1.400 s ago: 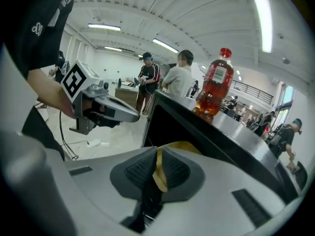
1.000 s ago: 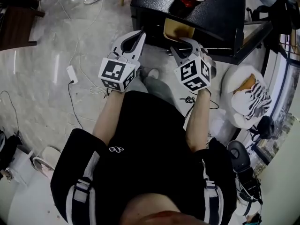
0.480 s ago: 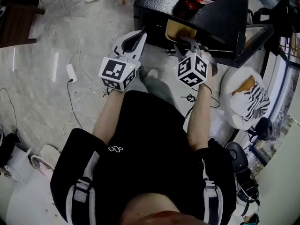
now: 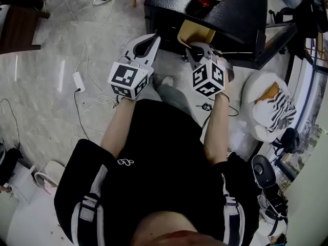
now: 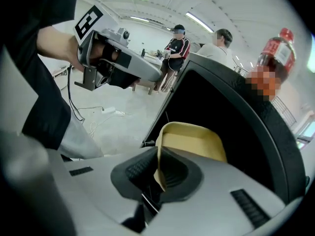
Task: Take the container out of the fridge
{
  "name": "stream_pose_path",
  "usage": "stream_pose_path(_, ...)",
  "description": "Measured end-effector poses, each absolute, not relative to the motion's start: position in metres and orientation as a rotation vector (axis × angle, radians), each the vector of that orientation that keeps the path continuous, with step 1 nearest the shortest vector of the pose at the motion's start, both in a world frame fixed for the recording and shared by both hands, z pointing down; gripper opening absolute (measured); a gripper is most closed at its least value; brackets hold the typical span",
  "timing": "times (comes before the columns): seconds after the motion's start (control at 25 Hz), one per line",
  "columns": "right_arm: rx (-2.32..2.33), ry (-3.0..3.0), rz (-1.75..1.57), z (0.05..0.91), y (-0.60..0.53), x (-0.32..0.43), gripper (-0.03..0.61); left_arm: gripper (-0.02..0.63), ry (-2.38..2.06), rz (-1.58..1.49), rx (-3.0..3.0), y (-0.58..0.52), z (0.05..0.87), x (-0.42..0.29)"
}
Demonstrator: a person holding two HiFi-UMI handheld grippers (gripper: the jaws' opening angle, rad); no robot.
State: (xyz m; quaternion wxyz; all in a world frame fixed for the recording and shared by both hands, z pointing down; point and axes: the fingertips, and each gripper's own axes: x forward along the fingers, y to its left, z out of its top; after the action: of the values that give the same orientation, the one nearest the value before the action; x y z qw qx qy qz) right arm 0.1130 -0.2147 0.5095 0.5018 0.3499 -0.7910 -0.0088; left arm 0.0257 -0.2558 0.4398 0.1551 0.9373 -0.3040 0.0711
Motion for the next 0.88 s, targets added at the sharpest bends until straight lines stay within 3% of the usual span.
stream_pose_path(0.68, 0.887, -2.480, 0.177, 0.417, -0.131, 0.080, 0.020, 0.009, -0.793, 0.159, 2.764, -0.221, 0.408, 0.034)
stream_pose_path(0.88, 0.932, -2.457, 0.178, 0.424, -0.116, 0.088, 0.020, 0.009, -0.791, 0.173, 2.803, -0.213, 0.398, 0.033)
